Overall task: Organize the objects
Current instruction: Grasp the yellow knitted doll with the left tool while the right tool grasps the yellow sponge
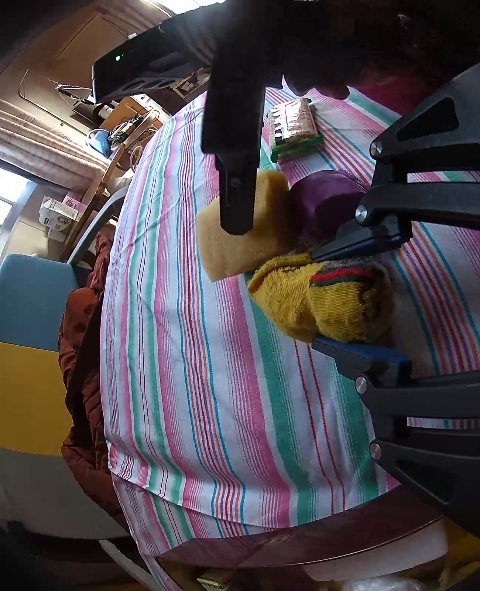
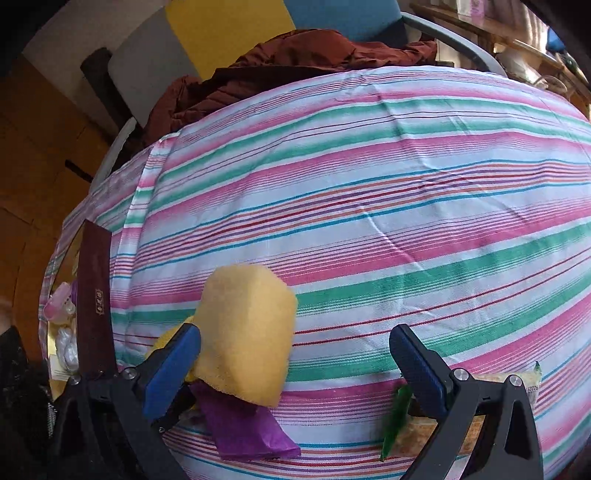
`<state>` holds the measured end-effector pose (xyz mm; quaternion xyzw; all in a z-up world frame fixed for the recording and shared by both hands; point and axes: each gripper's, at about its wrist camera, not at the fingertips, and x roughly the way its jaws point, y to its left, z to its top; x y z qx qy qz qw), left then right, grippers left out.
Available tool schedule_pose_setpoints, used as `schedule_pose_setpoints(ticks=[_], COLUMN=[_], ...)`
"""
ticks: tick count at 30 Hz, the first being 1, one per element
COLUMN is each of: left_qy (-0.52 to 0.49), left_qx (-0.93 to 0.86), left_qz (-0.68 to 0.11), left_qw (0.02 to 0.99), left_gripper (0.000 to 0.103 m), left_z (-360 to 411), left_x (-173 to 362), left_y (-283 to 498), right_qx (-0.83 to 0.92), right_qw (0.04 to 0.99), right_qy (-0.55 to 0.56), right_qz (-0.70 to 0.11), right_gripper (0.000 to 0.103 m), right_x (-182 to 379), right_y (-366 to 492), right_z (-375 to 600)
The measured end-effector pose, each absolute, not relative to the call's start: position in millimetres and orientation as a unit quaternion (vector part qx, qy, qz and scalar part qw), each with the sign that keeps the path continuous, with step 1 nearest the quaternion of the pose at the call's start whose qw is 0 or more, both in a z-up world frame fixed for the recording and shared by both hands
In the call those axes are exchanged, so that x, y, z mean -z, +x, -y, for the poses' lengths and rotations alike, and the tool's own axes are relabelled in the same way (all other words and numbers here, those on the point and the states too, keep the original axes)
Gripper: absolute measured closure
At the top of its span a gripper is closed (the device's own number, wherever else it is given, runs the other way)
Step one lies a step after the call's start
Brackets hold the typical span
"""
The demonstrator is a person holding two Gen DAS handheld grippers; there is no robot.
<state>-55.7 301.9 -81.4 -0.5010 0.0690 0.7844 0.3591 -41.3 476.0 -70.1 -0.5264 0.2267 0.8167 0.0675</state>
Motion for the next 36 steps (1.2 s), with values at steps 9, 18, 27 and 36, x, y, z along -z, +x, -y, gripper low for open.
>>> schedule_pose_setpoints(ticks=[9,18,27,36], left_qy=[-0.493,-0.477,-0.481,-0.478], left_qx=[-0.789,-0.792,-0.790,-0.791], left_qz=[-0.088,-0.114,-0.096,-0.093], left_qw=[0.356,0.363,0.368,0.370], left_gripper=[0.063,0.063,0.061,0.058], left_z=[-282,-267,-265,-266], left_x=[77,75,78,81], left_y=[-29,-1,-5,-4], right_qx=[-0.832,-0.828,-0.835,-0.836], right_qw=[0.078,0.081,0.066,0.067], right_qy=[-0.496,-0.504,-0.491,-0.522], right_qz=[-0.235,-0.232,-0.239,-0.154], right_gripper=[0.052,0.039,0.004,0.006], right_x=[59,61,55,69], right_y=[-38,-41,-43,-57], right_z=[-487,-487,-476,-450])
